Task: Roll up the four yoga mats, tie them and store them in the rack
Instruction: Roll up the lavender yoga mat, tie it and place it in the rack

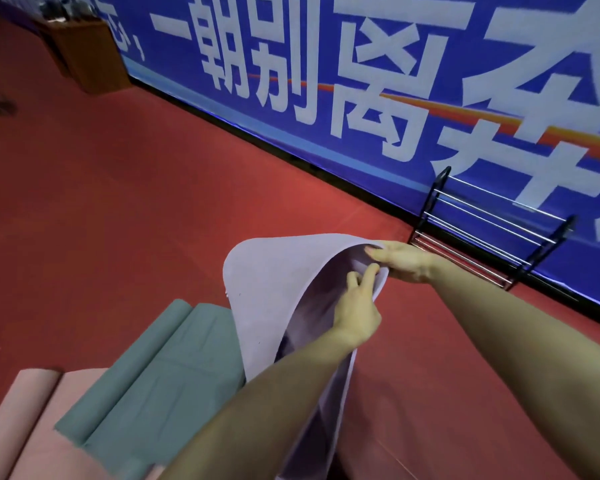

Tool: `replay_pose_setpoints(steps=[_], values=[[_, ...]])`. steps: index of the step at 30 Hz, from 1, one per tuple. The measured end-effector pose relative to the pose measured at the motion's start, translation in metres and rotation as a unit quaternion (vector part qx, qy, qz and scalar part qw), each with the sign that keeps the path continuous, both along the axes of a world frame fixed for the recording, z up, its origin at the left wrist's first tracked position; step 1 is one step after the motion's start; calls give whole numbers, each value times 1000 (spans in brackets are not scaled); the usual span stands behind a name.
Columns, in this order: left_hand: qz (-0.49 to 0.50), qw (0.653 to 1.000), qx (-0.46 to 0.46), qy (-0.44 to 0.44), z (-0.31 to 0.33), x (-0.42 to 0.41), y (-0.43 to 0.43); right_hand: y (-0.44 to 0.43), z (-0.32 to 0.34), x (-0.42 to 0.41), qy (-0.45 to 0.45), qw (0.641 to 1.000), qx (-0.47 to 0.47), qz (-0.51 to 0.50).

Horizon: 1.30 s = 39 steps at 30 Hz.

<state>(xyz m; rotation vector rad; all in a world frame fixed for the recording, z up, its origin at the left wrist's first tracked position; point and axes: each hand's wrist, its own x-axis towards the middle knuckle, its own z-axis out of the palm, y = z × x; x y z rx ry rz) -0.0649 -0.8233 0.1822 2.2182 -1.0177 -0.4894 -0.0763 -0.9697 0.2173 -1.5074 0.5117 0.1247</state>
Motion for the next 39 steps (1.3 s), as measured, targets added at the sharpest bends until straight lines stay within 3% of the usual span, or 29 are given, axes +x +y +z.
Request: replay_pose_setpoints(steps=[7, 10, 12, 14, 16, 18, 22, 28, 39], values=[[42, 998, 53, -17, -14, 21, -100, -98, -17, 34, 8, 999, 3, 49], [45, 994, 96, -10, -22, 56, -160, -145, -25, 61, 20, 986, -164, 25], [19, 990, 141, 9, -27, 86, -198, -183, -36, 75, 20, 962, -265, -68], [25, 987, 157, 17, -29, 110, -236, -222, -44, 80, 87, 936, -317, -126], [20, 984, 174, -36, -34, 121, -263, -251, -55, 79, 171, 919, -340, -104], [-25, 977, 207, -49, -45, 117, -276, -261, -70, 77, 206, 919, -329, -66], [-130, 941, 307, 55, -83, 92, -264, -248, -112, 71, 247, 928, -276, 38], [-105, 911, 394, 65, -136, 77, -203, -205, -146, 62, 278, 918, -218, 182], [-18, 920, 379, 96, -162, 76, -116, -137, -180, 48, 251, 938, -164, 174]])
